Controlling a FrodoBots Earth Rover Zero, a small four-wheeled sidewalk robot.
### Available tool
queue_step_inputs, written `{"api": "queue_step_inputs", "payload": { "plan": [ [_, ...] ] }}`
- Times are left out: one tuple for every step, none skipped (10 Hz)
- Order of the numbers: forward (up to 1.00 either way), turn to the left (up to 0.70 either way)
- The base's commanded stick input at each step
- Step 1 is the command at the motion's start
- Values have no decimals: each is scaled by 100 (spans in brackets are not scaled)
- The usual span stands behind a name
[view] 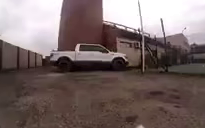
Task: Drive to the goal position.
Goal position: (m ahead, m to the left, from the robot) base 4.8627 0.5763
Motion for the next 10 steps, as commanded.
{"api": "queue_step_inputs", "payload": {
  "plan": [
    [70, -25],
    [70, -35],
    [70, -35],
    [70, -35],
    [70, -35],
    [70, -35],
    [70, -35],
    [70, -35],
    [70, -35],
    [70, -35]
  ]
}}
